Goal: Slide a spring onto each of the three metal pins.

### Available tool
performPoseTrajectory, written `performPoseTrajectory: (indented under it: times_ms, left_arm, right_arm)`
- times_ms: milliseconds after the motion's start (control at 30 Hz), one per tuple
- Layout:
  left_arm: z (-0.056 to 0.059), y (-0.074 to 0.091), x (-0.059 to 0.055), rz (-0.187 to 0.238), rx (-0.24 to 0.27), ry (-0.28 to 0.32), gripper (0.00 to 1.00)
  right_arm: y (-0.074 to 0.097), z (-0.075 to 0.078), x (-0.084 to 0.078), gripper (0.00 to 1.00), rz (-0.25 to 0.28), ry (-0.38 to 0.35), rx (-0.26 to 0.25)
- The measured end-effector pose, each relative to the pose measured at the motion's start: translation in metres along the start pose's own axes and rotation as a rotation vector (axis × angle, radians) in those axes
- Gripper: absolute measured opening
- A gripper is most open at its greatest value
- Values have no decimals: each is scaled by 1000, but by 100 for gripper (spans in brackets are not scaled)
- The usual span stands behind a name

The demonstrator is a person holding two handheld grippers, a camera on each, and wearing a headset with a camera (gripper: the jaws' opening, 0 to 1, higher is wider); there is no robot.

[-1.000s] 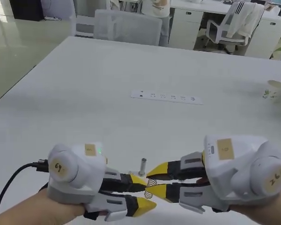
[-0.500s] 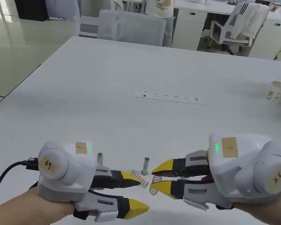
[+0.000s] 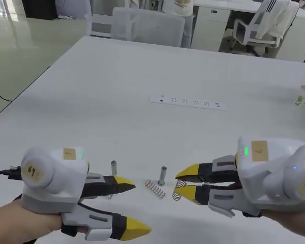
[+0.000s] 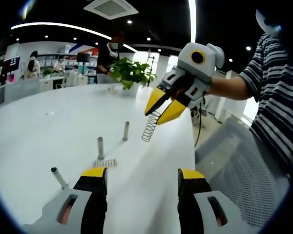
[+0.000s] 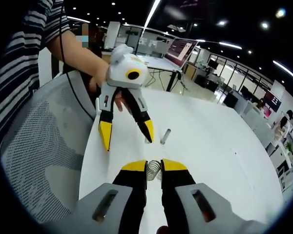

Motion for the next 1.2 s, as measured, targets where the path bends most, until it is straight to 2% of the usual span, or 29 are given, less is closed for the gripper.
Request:
performPoseTrajectory:
  times_ms: [133, 233, 300, 400, 567, 667, 733, 833, 1100, 1200]
  left_arm:
    - [-7, 9, -3, 3, 26, 16, 62]
    - [-16, 16, -5, 13, 79, 21, 81]
    - [-20, 21, -8, 0, 91, 23, 81]
    - [-27, 27, -9, 5, 113, 37, 82]
    - [-36, 33, -7, 28, 154, 49, 87]
    - [-40, 37, -5, 52, 176, 58, 97]
    - [-44, 40, -2, 72, 192, 60, 98]
    - [-49, 44, -4, 75, 213, 58, 98]
    - [-55, 51, -8, 78, 239, 85, 98]
    - [-57, 53, -9, 74, 248, 89, 98]
  right_arm:
    - [2, 4, -3, 7, -6, -8, -12]
    - [5, 6, -6, 7, -5, -15, -22]
    - [6, 8, -8, 7, -8, -20, -28]
    - [7, 10, -9, 7, -7, -29, -34]
    - [8, 12, -11, 7, -6, -37, -42]
    - [9, 13, -14, 7, -6, -50, -43]
    - [10, 15, -17, 7, -9, -61, -44]
    - [12, 19, -23, 7, -20, -78, -51]
    - [25, 46, -45, 7, -67, -169, -92]
    - [29, 55, -51, 7, -92, -182, -111]
Point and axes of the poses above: the centre of the closed fingertips' face, and the gripper's own axes: y roughly backward along the fingers, z roughly to its right, x roughly out of its top, the point moved 1 cm from there along y, roughly backward along the fingers, and after that the axes turned 7 degrees about x, right-handed, at the moved point
